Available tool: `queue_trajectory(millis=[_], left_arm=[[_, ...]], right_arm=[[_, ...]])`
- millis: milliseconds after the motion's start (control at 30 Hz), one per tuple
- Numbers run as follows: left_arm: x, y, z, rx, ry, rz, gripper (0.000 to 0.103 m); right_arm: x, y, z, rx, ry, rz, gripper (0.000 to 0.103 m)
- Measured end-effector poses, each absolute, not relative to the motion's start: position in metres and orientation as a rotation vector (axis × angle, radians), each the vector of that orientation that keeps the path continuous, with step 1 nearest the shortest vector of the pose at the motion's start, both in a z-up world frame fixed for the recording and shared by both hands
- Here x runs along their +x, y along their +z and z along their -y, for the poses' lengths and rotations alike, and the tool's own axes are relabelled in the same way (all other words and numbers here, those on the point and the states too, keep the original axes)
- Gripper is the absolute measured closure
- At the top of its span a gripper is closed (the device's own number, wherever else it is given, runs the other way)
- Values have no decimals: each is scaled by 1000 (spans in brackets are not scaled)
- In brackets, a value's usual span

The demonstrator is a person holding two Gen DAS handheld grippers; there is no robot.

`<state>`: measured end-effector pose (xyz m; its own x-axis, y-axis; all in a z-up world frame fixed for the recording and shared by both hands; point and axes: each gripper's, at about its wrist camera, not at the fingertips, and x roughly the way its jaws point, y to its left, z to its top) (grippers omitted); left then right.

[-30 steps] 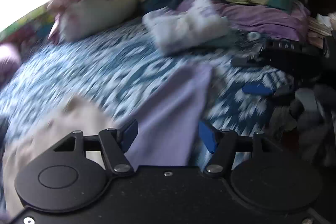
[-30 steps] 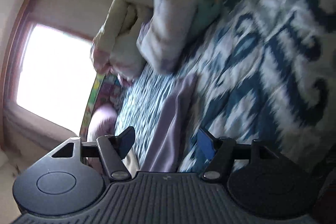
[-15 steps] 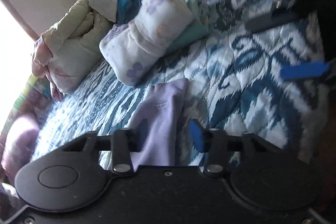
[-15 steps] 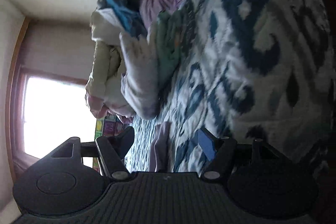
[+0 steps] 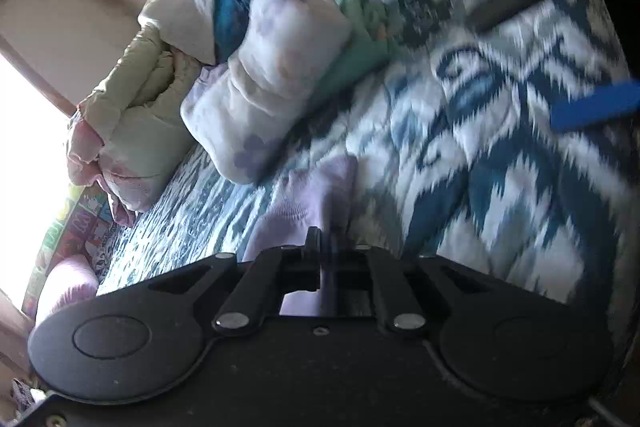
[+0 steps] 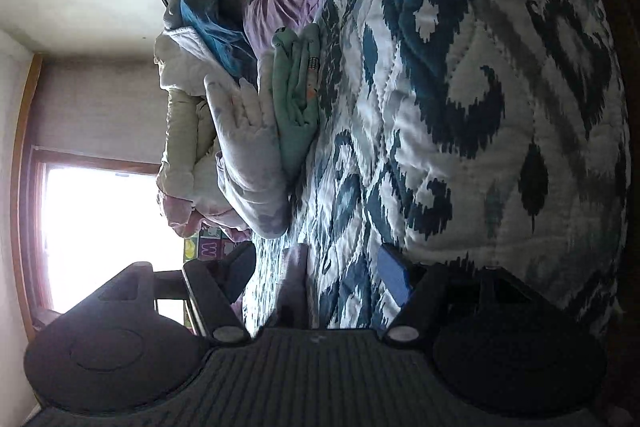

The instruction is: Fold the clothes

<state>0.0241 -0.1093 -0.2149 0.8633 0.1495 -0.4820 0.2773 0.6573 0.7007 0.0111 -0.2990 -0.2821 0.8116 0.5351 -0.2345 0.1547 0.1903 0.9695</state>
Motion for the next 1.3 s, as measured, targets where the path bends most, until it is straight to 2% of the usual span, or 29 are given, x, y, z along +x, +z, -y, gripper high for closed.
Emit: queue_trajectory(millis=[33, 67, 100, 133, 167, 200, 233, 267, 300, 333, 467, 533, 567, 600, 633, 700, 833, 867, 900, 933, 1067, 1300], left_arm=[[24, -216, 110, 879, -78, -532, 67], [24, -215, 112, 888, -78, -515, 54], [23, -214, 114, 897, -80, -500, 44], [24, -212, 116, 906, -86, -489, 44], [25, -212, 118, 920, -94, -483, 45], [29, -213, 121, 941, -104, -489, 56], [33, -215, 124, 963, -107, -495, 71], [36, -218, 125, 978, -103, -504, 75], [39, -220, 126, 974, -116, -524, 89], [40, -221, 126, 963, -127, -540, 98], [38, -216, 123, 924, -124, -512, 99], [38, -219, 124, 931, -124, -521, 95], [37, -221, 124, 936, -124, -525, 90], [37, -223, 125, 939, -119, -527, 77], [37, -223, 125, 942, -102, -521, 59], [41, -221, 125, 936, -85, -518, 54], [58, -219, 125, 920, -69, -565, 56], [61, -219, 124, 914, -64, -580, 63], [63, -217, 123, 902, -54, -593, 91], [65, -214, 121, 889, -45, -605, 96], [53, -187, 110, 808, -11, -557, 96], [17, -90, 35, 495, 14, -457, 96]], right_arm=[[12, -283, 299, 1378, 294, -614, 35], [11, -283, 299, 1378, 296, -614, 36], [11, -283, 299, 1378, 298, -615, 36], [11, -283, 299, 1378, 299, -616, 36], [11, -283, 300, 1377, 302, -617, 36], [11, -283, 300, 1378, 303, -617, 36], [11, -284, 301, 1379, 305, -617, 36], [11, -284, 301, 1378, 305, -618, 36], [11, -284, 301, 1378, 305, -618, 36], [11, -284, 301, 1378, 306, -618, 36], [10, -285, 302, 1387, 310, -619, 36], [10, -286, 303, 1392, 314, -622, 36], [10, -286, 303, 1392, 316, -623, 36], [10, -286, 303, 1391, 316, -624, 36], [10, -286, 303, 1389, 317, -624, 36], [10, -286, 303, 1386, 317, -625, 36], [11, -285, 303, 1381, 322, -626, 36], [11, -285, 303, 1380, 322, -626, 36], [11, -285, 303, 1378, 322, -625, 36], [11, -284, 303, 1376, 323, -625, 36], [11, -277, 300, 1329, 330, -615, 34], [6, -244, 266, 1122, 519, -584, 34]])
